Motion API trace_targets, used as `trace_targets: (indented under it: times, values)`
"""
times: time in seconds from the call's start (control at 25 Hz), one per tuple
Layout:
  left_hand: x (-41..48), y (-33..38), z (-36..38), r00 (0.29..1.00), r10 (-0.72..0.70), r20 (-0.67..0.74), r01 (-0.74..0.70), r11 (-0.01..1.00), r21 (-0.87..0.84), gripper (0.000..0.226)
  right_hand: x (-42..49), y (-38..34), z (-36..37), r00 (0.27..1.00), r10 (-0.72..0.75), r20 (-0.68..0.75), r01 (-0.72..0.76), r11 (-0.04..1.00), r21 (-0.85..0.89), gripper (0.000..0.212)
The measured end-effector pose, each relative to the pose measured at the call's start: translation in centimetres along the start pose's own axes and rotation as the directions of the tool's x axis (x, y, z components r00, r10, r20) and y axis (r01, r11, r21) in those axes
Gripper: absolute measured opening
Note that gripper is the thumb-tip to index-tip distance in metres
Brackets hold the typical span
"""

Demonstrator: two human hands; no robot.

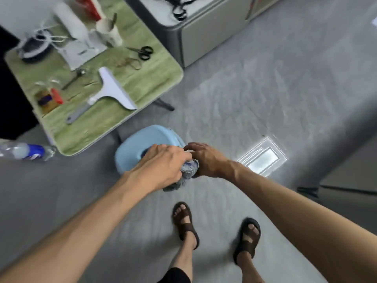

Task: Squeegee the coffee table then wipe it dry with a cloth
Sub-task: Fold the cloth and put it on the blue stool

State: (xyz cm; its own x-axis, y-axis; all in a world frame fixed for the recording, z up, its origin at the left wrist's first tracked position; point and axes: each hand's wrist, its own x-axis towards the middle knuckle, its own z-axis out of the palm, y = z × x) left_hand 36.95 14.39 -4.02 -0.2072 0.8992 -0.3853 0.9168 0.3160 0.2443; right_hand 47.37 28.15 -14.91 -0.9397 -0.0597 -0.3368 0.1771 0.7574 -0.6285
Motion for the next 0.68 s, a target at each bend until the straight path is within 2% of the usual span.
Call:
trace_targets:
  times: [0.08,0.16,0.2,0.28,0.36,0.44,0.52,0.6,0.68]
  values:
    - [-2.6,-5.1,-0.2,0.992,-0.12,-0.025,0.12,0.993,-0.015,0.02,4.5,-2.5,-0.6,1.0,-0.022,0.015,0.023,0.996,-0.086,0.04]
    - [-5.0,-9.5,-0.2,0.956,-0.275,-0.099,0.266,0.959,-0.093,0.02,7.8,-3.7,-1.3,0.999,0.038,-0.015,-0.039,0.987,-0.154,0.035]
    - [-5.9,-11.3,-0.1,0.925,-0.351,-0.146,0.328,0.931,-0.162,0.019,9.1,-4.0,-1.7,0.997,0.033,-0.076,-0.047,0.981,-0.188,0.034]
    - [-7.1,-14.1,0.7,0.842,-0.48,-0.247,0.408,0.865,-0.293,0.018,11.2,-4.9,-2.4,0.967,-0.085,-0.241,0.018,0.963,-0.269,0.029]
    - [-7.7,-16.3,2.4,0.756,-0.578,-0.308,0.459,0.803,-0.381,0.02,13.4,-5.8,-1.8,0.928,-0.209,-0.309,0.084,0.925,-0.372,0.021]
    - [-7.8,-17.4,5.2,0.707,-0.65,-0.278,0.504,0.739,-0.448,0.021,14.8,-6.2,-0.6,0.939,-0.218,-0.266,0.072,0.882,-0.466,0.019]
    - [-7.9,-17.7,8.2,0.7,-0.685,-0.202,0.515,0.68,-0.522,0.021,14.7,-6.0,1.4,0.965,-0.184,-0.185,0.057,0.842,-0.537,0.017]
    - [-8.2,-17.5,10.2,0.714,-0.686,-0.139,0.502,0.641,-0.581,0.018,13.5,-5.7,2.6,0.977,-0.158,-0.146,0.06,0.852,-0.521,0.012]
    - [-8.8,-17.9,11.7,0.723,-0.685,-0.092,0.498,0.609,-0.618,0.019,12.8,-5.2,2.9,0.985,-0.137,-0.104,0.073,0.883,-0.463,0.016]
